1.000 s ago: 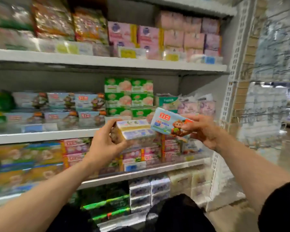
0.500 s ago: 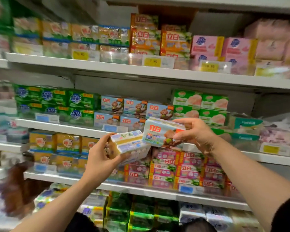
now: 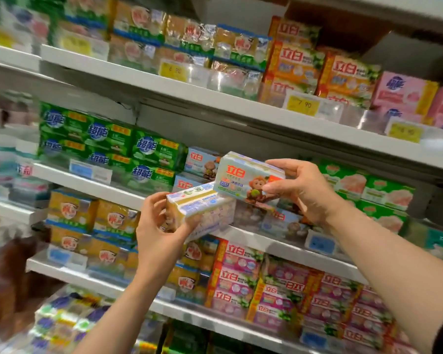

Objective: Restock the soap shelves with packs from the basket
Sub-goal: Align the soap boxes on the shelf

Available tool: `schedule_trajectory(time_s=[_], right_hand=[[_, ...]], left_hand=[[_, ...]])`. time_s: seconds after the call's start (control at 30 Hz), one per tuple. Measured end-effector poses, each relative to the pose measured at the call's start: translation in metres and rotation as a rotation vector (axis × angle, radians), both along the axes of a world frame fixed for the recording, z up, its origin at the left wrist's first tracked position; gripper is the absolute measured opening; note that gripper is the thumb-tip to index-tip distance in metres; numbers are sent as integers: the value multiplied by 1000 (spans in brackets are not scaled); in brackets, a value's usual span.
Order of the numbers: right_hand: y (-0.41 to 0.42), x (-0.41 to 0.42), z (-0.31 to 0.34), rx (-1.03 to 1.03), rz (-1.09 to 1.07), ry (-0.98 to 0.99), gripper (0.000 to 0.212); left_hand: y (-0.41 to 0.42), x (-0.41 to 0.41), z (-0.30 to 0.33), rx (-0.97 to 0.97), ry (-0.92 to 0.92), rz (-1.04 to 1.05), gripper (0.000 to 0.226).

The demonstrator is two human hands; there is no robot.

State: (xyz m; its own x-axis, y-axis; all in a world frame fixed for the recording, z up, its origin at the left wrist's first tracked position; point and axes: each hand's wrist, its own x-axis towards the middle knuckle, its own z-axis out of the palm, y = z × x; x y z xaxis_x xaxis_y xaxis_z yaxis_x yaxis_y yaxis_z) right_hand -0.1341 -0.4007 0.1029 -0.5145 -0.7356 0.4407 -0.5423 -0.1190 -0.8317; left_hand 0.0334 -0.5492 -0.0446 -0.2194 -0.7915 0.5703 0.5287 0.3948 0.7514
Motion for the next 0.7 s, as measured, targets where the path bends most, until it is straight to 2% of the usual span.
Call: schedule_trajectory(time_s=[0.23,0.43,0.6,0.7], right_hand=[[-30,-5,15,-76,-74,23,85],[-40,-12,25,-51,-122,17,48],[-52,-17,21,-33,-193,48,39],[-58,-21,18,-27,-219,61,23]], left_hand=[[-16,-1,-12,214,145,-50,48],[-22,-2,-9,322,176,-130,48],[-21,-7,-7,349,186,-148,49],[-20,-9,-6,345,185,-156,45]])
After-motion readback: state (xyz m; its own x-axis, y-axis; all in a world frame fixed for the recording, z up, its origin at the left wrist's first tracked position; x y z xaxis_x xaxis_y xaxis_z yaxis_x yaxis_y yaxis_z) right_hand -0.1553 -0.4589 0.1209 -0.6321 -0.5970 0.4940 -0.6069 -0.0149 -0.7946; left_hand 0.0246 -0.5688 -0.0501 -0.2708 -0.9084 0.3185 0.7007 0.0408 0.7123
